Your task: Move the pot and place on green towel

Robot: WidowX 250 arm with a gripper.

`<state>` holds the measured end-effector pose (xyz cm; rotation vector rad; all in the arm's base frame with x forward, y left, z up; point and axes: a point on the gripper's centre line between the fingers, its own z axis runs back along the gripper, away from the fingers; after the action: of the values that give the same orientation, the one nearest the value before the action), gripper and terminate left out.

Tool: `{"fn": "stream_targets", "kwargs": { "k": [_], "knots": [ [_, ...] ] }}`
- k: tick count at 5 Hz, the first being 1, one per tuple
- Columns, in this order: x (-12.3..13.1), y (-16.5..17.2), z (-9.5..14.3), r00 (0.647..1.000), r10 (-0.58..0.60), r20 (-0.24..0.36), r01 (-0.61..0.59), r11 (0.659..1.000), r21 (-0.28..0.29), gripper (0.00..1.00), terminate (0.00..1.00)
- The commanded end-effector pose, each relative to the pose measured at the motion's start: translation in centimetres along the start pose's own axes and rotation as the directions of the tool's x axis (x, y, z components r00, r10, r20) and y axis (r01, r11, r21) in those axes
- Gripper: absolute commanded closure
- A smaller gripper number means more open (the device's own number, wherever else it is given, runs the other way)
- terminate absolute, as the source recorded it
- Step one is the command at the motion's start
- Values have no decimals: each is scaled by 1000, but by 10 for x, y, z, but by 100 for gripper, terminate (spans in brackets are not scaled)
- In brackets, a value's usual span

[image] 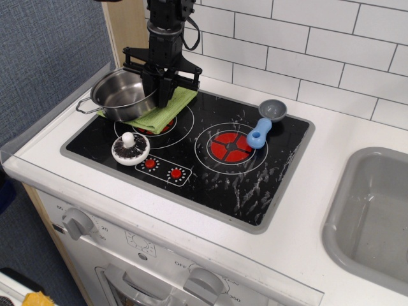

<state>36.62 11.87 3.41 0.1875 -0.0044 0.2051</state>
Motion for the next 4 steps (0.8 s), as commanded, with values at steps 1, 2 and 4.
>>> {"fn": "stream_targets", "kwargs": {
  "k": [1,2,4],
  "knots": [
    [4,5,29,995,-7,95,10,1000,-29,0,0],
    [-2,3,56,983,-23,182,38,996,-80,0,0],
    [-14,-8,70,968,-133,212,164,976,-140,0,0]
  ]
}}
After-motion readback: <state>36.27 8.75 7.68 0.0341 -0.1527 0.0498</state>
